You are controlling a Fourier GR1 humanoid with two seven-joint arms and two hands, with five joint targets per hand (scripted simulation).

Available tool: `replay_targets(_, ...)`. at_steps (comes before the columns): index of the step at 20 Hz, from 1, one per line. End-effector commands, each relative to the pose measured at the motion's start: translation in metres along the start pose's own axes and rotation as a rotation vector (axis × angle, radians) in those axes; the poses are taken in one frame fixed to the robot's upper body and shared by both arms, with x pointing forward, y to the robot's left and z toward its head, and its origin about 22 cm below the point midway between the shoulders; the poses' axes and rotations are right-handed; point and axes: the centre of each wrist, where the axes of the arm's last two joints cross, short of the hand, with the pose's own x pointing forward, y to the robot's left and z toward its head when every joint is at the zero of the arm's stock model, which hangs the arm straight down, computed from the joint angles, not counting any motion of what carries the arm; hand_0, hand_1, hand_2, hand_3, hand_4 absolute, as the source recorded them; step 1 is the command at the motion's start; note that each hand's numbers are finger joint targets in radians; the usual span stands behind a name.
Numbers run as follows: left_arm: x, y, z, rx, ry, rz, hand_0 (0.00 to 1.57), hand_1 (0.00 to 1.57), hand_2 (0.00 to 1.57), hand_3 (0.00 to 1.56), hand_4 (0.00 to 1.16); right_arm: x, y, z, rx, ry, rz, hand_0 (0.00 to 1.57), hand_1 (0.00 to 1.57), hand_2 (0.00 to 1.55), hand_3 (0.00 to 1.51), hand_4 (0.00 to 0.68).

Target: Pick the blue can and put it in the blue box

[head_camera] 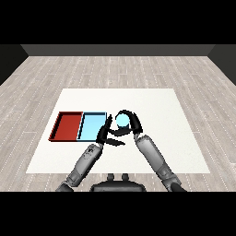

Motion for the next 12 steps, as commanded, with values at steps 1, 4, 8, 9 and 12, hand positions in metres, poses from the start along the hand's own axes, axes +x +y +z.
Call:
replay_targets(1, 0.002, -0.012, -0.013, 0.012, 0.013, 0.003, 0.00, 0.00, 0.00, 0.00, 0.00, -0.006, -0.012, -0.018, 0.008, 0.002, -0.006, 1.50, 1.50, 1.46, 1.39, 0.570)
replay_targets(4, 0.000, -0.017, -0.016, 0.011, 0.015, -0.005, 0.00, 0.00, 0.00, 0.00, 0.00, 0.015, 0.011, -0.004, 0.010, -0.011, -0.024, 1.49, 1.49, 1.45, 1.38, 0.564)
replay_targets(8, -0.003, -0.018, -0.016, 0.008, 0.012, 0.007, 0.00, 0.00, 0.00, 0.00, 0.00, 0.011, 0.015, -0.004, 0.037, -0.003, 0.017, 1.50, 1.50, 1.46, 1.38, 0.544)
replay_targets(9, 0.013, -0.022, -0.024, -0.018, 0.003, 0.011, 0.00, 0.00, 0.00, 0.00, 0.00, -0.007, 0.010, 0.006, 0.036, -0.002, 0.013, 1.50, 1.50, 1.46, 1.38, 0.543)
replay_targets(12, -0.002, -0.035, -0.004, -0.020, 0.026, 0.020, 0.00, 0.00, 0.00, 0.00, 0.00, 0.010, 0.029, 0.007, 0.049, -0.020, -0.022, 1.49, 1.49, 1.46, 1.38, 0.540)
